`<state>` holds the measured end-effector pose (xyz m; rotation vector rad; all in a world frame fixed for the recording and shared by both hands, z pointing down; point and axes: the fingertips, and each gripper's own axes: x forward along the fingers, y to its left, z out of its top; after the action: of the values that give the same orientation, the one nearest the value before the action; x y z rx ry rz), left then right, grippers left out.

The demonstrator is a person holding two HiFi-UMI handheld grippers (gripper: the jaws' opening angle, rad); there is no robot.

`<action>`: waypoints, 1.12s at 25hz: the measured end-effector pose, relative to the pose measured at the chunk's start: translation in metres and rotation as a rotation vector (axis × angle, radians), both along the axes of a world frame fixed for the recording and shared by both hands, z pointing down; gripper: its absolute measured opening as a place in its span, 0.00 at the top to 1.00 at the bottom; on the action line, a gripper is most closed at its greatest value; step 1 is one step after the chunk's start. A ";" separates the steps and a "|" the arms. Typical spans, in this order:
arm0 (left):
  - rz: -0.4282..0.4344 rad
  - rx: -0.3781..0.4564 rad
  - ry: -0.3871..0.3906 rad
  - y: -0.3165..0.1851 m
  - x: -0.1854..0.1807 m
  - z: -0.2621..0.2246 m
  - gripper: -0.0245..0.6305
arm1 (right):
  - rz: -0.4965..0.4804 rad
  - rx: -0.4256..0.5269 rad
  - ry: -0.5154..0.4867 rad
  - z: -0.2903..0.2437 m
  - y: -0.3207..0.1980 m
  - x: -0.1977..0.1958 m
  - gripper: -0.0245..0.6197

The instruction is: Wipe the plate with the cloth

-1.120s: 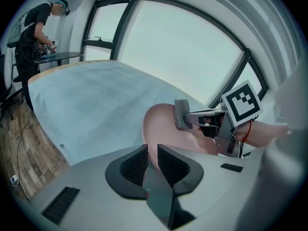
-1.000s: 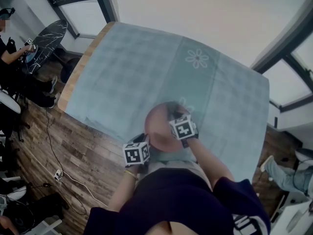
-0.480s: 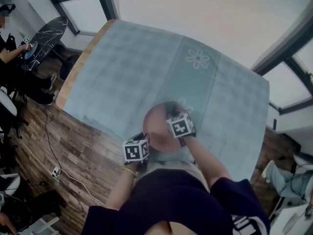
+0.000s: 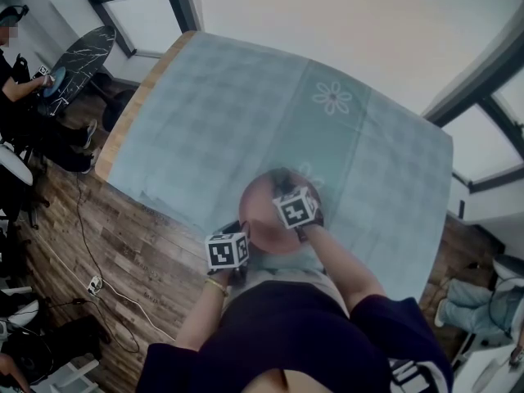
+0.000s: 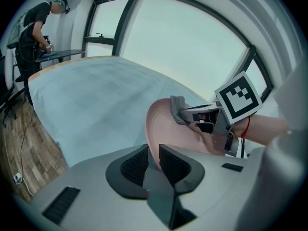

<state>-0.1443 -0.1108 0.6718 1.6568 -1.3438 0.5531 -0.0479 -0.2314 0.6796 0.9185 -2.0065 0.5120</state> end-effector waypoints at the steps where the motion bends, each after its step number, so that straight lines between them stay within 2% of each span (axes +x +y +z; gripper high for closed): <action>1: 0.000 0.000 0.000 0.000 -0.001 0.000 0.84 | -0.007 0.000 -0.002 0.000 0.001 -0.003 0.91; 28: -0.003 0.002 -0.002 0.000 0.002 -0.001 0.84 | -0.271 0.000 -0.048 -0.005 0.057 -0.063 0.91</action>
<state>-0.1423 -0.1109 0.6713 1.6558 -1.3487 0.5518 -0.1112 -0.1743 0.6745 0.6246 -2.1330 0.3853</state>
